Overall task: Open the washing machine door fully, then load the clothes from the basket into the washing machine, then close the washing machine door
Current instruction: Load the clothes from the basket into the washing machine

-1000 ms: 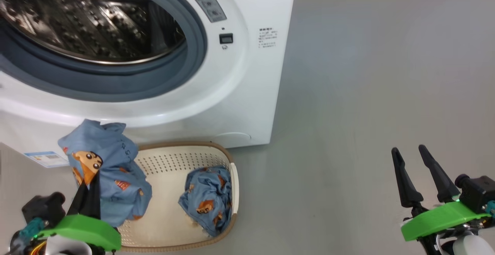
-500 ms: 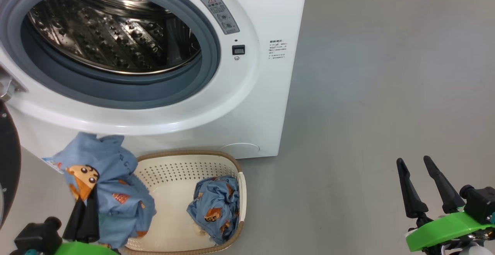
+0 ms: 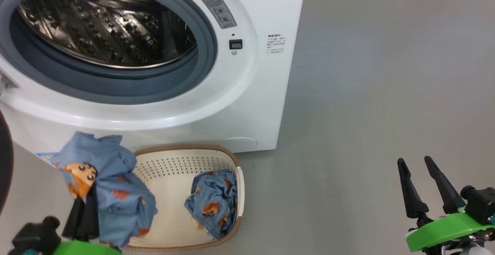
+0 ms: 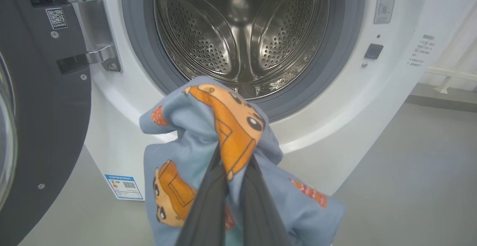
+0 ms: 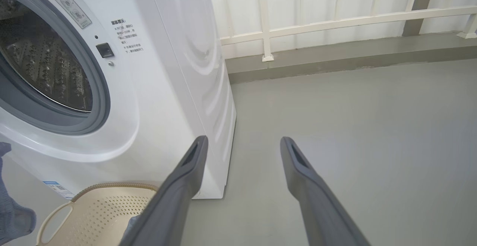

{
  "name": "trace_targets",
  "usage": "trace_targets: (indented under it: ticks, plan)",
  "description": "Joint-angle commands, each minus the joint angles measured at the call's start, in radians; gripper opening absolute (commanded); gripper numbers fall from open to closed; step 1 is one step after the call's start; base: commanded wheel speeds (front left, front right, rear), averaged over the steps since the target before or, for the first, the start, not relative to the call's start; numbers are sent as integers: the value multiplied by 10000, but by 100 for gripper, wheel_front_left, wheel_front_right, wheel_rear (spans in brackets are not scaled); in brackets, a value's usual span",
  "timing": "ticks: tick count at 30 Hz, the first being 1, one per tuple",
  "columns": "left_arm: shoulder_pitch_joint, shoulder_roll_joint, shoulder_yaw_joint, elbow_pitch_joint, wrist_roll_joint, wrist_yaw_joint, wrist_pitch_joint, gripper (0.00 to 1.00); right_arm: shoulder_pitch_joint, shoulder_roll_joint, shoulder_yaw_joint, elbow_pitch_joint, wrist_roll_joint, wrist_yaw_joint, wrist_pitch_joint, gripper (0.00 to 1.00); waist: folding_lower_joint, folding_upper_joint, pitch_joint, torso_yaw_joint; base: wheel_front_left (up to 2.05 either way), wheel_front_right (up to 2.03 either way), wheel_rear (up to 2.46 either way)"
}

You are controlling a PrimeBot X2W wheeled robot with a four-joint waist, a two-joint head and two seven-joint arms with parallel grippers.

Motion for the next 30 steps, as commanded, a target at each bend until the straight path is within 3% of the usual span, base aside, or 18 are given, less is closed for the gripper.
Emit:
trace_targets:
  ticks: [1,8,20,30]
  plan:
    - [-542,148,391,-292,53,-14,-74,0,-148,-92,146,-271,156,16,-49,100,0,-1,209,-57,0,0,0]
    - [-1831,409,455,-132,123,-14,-74,0,-509,100,135,-317,152,16,-49,100,0,-1,911,-252,0,0,0]
    - [-5469,1458,613,955,322,-14,-74,0,-1440,508,311,-375,148,16,-49,100,0,-1,2339,-954,0,0,0]
    - [-8518,2317,195,3894,418,-14,-74,0,-1991,808,492,-401,172,16,-49,100,0,-1,3212,-1556,0,0,0]
